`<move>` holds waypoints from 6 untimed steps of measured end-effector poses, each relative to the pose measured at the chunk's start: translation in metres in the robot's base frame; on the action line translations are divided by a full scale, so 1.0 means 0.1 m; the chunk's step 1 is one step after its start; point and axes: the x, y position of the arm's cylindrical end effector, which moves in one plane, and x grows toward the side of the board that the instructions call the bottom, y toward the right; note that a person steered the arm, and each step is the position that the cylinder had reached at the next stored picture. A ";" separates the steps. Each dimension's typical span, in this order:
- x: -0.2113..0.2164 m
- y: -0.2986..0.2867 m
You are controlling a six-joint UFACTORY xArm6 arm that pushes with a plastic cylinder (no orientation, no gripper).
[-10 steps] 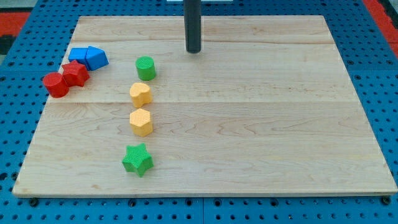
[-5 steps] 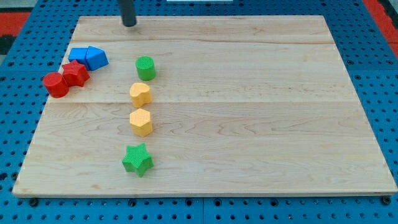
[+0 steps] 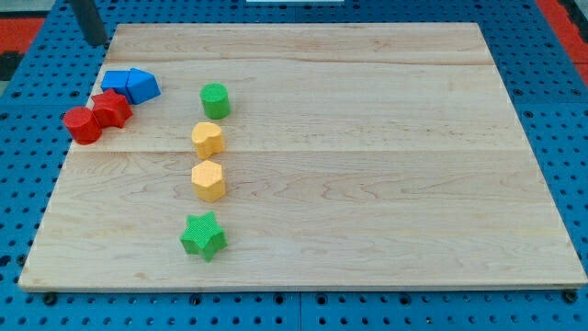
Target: Push the triangle right to the cube
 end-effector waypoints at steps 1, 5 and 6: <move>0.11 0.00; 1.19 0.67; 1.18 0.92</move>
